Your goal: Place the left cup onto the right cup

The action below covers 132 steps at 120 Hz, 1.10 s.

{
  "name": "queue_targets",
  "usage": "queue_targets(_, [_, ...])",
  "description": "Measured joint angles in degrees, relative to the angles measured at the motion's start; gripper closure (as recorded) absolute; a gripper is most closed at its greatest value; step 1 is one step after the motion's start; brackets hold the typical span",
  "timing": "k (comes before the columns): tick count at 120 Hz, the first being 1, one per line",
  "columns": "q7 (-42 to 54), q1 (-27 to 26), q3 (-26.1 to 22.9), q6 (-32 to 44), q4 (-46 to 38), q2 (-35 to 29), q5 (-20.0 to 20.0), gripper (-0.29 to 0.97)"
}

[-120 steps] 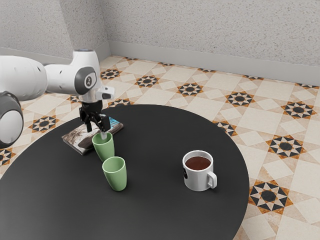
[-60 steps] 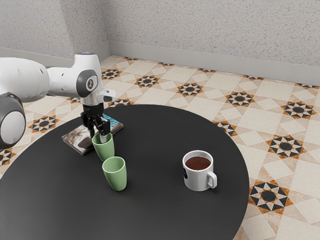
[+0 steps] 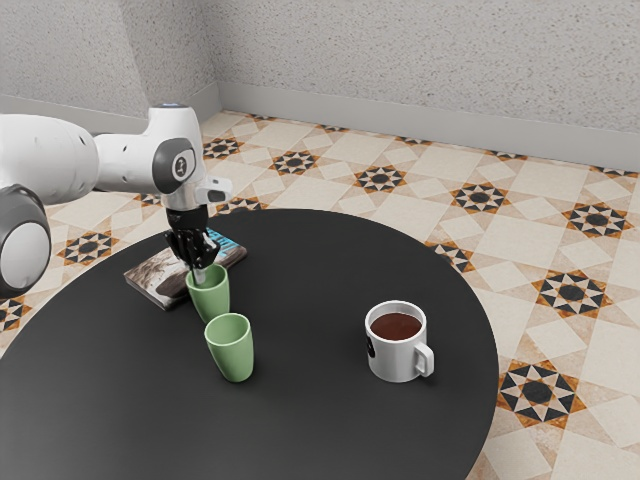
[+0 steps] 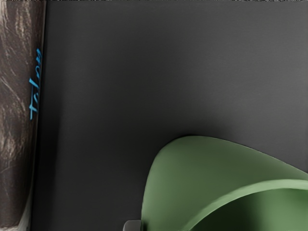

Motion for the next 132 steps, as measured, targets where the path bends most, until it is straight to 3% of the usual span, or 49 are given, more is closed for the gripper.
queue_targets(132, [-1.38,-9.29,0.95,-2.91,-5.66,-18.40,2.13,0.79])
